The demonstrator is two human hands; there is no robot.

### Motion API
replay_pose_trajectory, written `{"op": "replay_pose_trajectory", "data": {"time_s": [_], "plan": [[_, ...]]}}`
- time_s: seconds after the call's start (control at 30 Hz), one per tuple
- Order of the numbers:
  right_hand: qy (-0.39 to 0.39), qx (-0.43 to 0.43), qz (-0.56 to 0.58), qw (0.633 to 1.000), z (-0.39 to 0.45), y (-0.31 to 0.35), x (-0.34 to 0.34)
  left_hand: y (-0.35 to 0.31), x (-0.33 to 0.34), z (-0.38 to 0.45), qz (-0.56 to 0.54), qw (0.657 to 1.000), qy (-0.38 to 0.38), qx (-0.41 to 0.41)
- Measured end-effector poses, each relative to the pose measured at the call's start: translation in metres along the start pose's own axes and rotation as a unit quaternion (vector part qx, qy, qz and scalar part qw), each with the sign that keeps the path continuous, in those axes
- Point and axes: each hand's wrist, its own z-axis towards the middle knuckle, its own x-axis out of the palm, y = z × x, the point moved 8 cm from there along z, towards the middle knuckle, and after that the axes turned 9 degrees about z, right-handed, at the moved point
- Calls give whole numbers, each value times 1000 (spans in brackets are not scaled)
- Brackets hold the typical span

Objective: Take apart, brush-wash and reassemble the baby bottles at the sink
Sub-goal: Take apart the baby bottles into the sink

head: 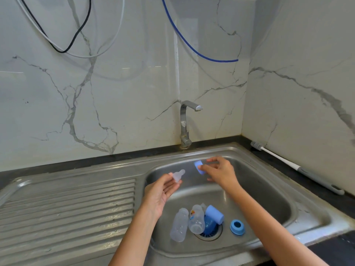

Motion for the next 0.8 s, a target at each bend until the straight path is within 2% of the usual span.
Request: {"op": "replay_pose_trajectory", "data": {"time_s": [0.03,0.07,0.13,0.2,0.27,0.43,0.5,0.57,0.67,0.73,0.8], "plan": [[-10,3,-134,991,9,-6,-15,1,-2,0,5,1000,-6,0],[-11,28,-267,963,15,-15,-28,2,-2,1,13,1000,-10,-2],[6,114,-419,901,21,-40,-50,6,0,1,36,999,-10,-8],[25,172,-449,876,23,-60,-60,9,4,0,50,999,-9,-15],[28,196,-456,868,25,-71,-64,13,6,-1,58,998,-5,-20],[2,204,-483,851,25,-87,-70,18,6,-2,80,996,0,-27],[6,204,-470,859,26,-90,-72,20,7,-3,92,995,3,-30],[55,196,-414,887,29,-89,-60,23,7,-2,105,994,5,-34],[178,138,-203,953,24,-66,-14,26,7,1,123,992,-2,-36],[261,128,-75,954,4,-44,16,27,8,3,123,992,-4,-39],[310,94,-33,945,-10,-28,37,27,11,4,124,992,3,-35]]}}
